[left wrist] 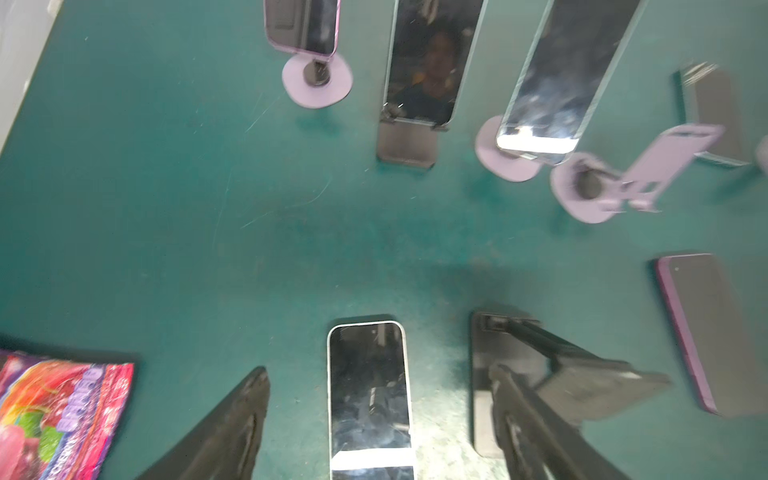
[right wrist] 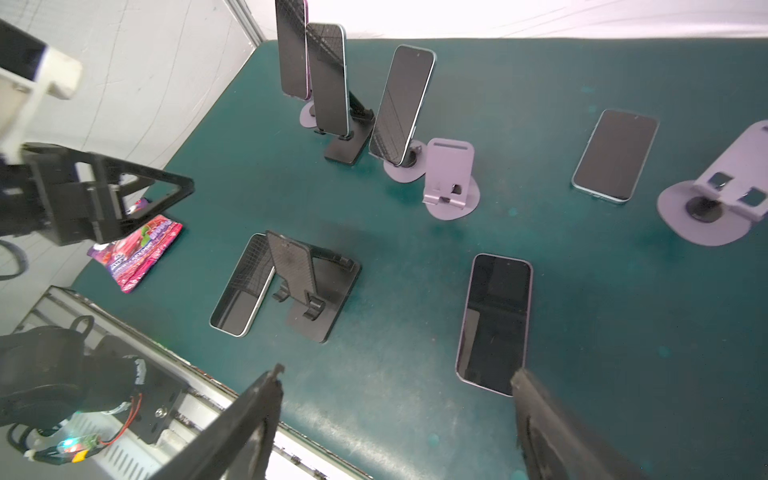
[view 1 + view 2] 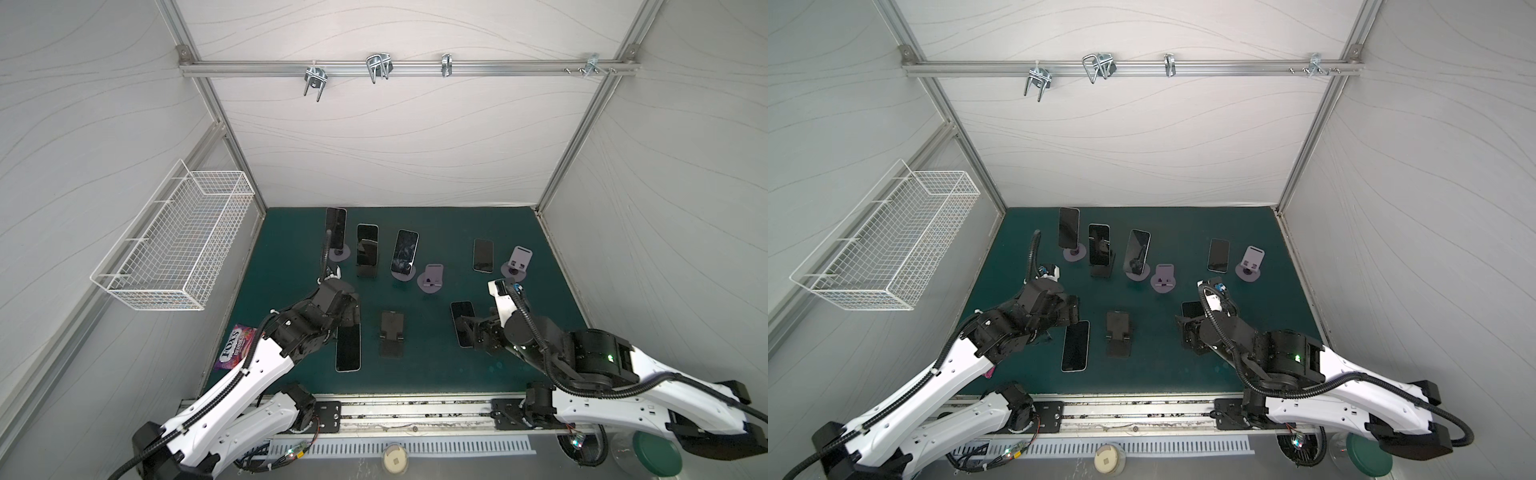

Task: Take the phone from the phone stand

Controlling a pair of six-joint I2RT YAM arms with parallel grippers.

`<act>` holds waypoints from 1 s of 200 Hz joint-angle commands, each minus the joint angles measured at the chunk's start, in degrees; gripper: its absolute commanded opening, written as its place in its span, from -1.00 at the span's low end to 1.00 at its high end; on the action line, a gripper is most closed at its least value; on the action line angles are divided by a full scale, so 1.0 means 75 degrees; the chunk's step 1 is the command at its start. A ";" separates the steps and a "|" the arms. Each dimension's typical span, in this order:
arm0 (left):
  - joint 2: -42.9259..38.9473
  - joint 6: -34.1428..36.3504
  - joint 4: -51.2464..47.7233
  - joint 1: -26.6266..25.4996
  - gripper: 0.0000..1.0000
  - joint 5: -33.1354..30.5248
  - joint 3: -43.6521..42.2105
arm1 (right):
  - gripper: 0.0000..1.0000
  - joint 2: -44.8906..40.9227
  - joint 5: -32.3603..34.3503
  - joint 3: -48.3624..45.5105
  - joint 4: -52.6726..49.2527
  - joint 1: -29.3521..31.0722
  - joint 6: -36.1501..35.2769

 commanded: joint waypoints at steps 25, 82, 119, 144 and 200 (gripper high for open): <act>-0.0040 -0.0501 -0.0154 -0.0097 0.69 0.0648 0.0409 | 0.91 -0.0061 0.0267 0.0144 -0.0290 -0.0215 -0.0186; 0.0587 -0.0706 0.0214 -0.1589 0.73 -0.0052 0.0573 | 0.98 0.0471 -0.0483 -0.0240 0.0390 -0.0630 -0.0018; 0.1021 -0.0638 0.0724 -0.1772 0.73 -0.0008 0.0435 | 0.98 0.0342 -0.1487 -0.1130 0.1727 -0.1052 0.0183; 0.1206 -0.0579 0.0973 -0.1886 0.74 0.0065 0.0354 | 0.98 0.0201 -0.1923 -0.1477 0.1955 -0.1467 0.0543; 0.1368 -0.0447 0.1315 -0.2066 0.74 0.0085 0.0079 | 0.98 -0.0140 -0.2601 -0.2078 0.2112 -0.2266 0.0846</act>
